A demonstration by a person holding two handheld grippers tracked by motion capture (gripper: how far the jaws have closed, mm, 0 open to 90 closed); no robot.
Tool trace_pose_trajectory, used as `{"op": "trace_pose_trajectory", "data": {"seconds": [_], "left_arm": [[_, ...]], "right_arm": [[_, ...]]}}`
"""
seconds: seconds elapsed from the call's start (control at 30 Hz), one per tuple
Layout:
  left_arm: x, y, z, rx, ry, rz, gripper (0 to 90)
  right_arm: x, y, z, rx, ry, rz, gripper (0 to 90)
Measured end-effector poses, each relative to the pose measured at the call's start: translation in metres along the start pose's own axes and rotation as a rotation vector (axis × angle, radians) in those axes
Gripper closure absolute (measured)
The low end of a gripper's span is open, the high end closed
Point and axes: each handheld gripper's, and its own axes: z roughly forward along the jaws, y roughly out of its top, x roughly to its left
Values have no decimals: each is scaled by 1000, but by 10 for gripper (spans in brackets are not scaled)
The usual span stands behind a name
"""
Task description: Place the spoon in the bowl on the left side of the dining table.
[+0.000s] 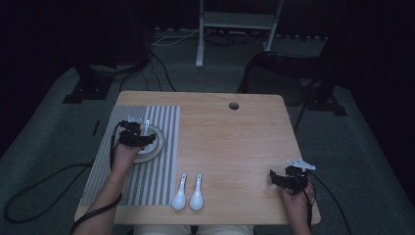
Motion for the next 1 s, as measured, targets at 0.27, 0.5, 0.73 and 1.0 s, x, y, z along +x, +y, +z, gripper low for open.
{"op": "trace_pose_trajectory", "data": {"seconds": [0.27, 0.5, 0.73, 1.0], "left_arm": [[2, -5, -8, -24, -21, -28, 90], [3, -10, -9, -13, -13, -52, 3], [-5, -13, -15, -65, 61, 39, 4], [-9, -19, -20, -61, 67, 55, 4]], "right_arm": [[0, 0, 0, 0, 0, 0, 127], [0, 0, 0, 0, 0, 0, 127], [0, 0, 0, 0, 0, 0, 127], [0, 0, 0, 0, 0, 0, 127]]}}
